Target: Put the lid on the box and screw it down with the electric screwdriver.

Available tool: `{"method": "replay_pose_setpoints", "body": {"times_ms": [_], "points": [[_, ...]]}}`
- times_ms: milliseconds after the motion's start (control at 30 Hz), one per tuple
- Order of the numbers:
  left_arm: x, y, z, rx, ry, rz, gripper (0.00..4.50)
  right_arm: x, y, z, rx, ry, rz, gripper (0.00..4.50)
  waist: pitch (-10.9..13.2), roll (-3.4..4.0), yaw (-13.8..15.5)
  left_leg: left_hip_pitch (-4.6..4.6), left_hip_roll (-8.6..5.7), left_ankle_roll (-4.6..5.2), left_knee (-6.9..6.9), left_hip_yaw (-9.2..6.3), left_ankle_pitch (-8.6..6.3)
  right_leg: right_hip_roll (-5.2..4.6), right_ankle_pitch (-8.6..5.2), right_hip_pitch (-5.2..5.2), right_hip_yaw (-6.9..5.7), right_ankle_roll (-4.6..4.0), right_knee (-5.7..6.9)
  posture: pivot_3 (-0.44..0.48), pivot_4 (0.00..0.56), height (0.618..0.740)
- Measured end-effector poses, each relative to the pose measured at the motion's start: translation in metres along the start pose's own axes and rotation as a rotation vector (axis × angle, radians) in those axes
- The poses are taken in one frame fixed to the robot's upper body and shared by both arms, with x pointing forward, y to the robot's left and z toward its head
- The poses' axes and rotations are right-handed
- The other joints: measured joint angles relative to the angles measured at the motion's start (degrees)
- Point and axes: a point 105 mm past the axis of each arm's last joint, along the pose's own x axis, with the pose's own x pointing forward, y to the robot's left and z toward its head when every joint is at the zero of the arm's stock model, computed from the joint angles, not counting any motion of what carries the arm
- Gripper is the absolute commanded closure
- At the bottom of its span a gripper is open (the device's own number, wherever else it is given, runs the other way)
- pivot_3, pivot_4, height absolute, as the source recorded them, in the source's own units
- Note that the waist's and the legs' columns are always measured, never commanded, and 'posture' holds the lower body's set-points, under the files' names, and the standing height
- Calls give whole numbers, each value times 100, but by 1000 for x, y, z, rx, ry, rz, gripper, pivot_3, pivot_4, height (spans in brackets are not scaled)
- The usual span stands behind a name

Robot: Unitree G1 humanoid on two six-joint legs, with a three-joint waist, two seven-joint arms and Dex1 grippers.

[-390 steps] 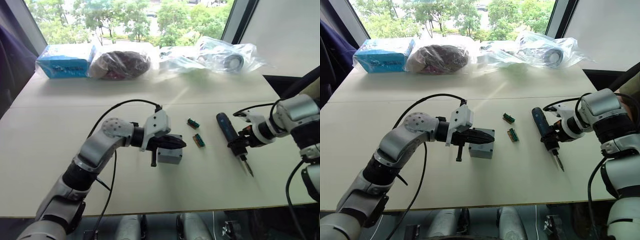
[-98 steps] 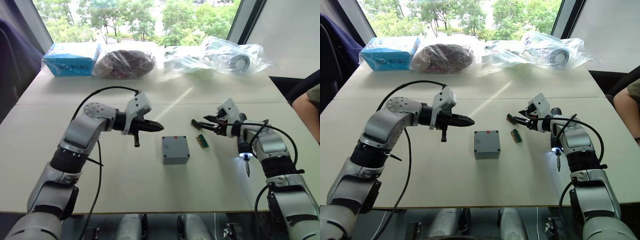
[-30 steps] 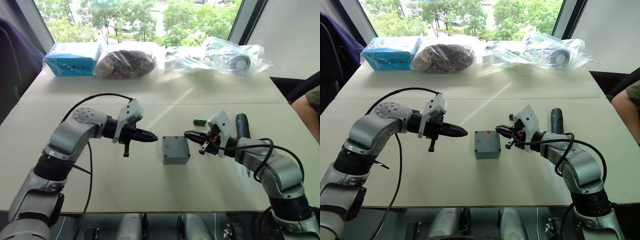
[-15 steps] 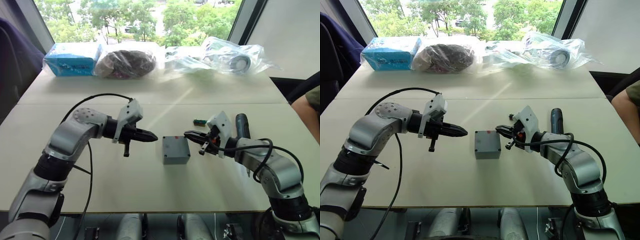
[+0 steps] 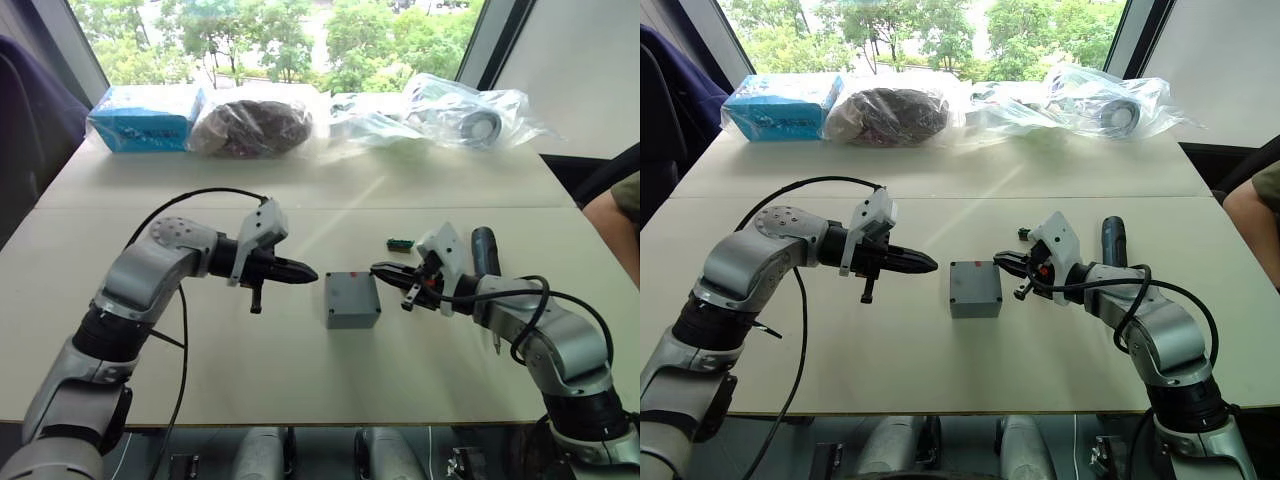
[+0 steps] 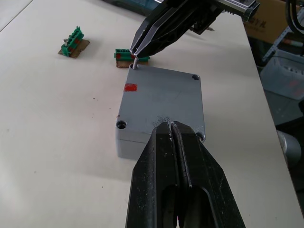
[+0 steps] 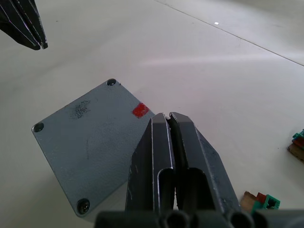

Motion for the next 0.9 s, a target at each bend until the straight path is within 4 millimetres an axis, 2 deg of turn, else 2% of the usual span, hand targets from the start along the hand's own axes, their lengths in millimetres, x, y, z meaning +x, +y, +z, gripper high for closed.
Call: {"method": "replay_pose_setpoints", "body": {"times_ms": [900], "points": [[1, 1, -2, -4, 2, 1, 4500, 0, -1, -1, 65, -13, -1, 4462, 0, 0, -1, 0, 0, 0, 0, 0, 0, 0, 0, 0, 0, 0, 0, 0, 150, 740]]}}
